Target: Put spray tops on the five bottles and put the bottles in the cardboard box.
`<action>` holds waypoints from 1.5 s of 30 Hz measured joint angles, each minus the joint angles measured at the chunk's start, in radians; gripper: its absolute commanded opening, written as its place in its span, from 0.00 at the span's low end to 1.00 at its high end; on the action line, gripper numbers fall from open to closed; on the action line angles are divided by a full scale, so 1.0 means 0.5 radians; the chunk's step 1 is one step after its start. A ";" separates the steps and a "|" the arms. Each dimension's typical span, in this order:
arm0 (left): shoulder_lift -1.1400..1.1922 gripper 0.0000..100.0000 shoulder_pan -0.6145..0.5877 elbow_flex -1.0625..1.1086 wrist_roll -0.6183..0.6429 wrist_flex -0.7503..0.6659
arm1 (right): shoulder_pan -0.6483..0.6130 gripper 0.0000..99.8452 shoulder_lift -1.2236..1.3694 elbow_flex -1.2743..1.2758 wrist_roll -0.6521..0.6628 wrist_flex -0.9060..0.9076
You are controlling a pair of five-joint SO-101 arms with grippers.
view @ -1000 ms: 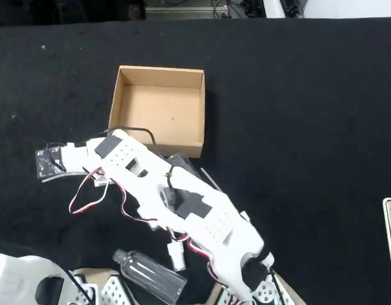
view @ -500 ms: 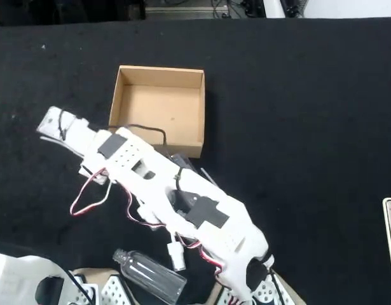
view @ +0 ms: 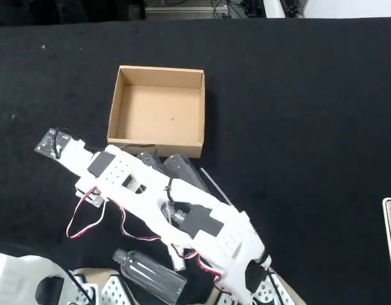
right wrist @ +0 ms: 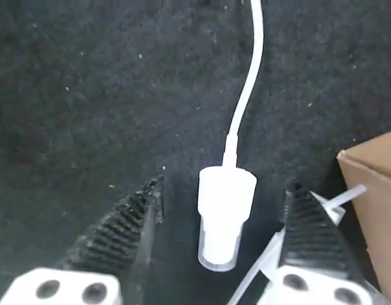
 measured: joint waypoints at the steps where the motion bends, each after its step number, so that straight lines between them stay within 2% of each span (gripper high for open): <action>1: 0.000 0.04 0.000 0.000 0.000 0.000 | 0.000 0.27 0.000 0.003 0.028 0.006; 8: 0.000 0.04 0.000 0.000 0.000 0.000 | 0.018 0.18 0.000 0.025 0.157 -0.003; 14: 0.000 0.04 0.000 0.000 0.000 0.000 | 0.015 0.17 0.018 0.086 0.160 -0.117; 18: 0.000 0.04 0.000 0.000 0.000 0.000 | 0.015 0.01 0.021 0.086 0.160 -0.129; 21: 0.000 0.04 0.000 0.000 0.009 0.018 | 0.018 0.01 0.015 0.086 0.160 -0.129; 26: -0.212 0.04 0.061 0.000 0.049 0.227 | 0.117 0.01 -0.236 0.101 0.163 -0.068; 32: -0.773 0.04 0.414 0.175 0.230 0.334 | 0.334 0.01 -0.740 0.132 0.163 0.307; 37: -1.237 0.04 0.887 0.565 0.488 0.236 | 0.617 0.01 -1.280 0.384 0.163 0.466; 41: -1.660 0.04 1.240 0.905 0.678 0.012 | 0.945 0.01 -1.795 0.697 0.163 0.479; 45: -2.016 0.04 1.602 1.375 0.822 -0.381 | 1.507 0.01 -2.182 0.961 0.163 0.479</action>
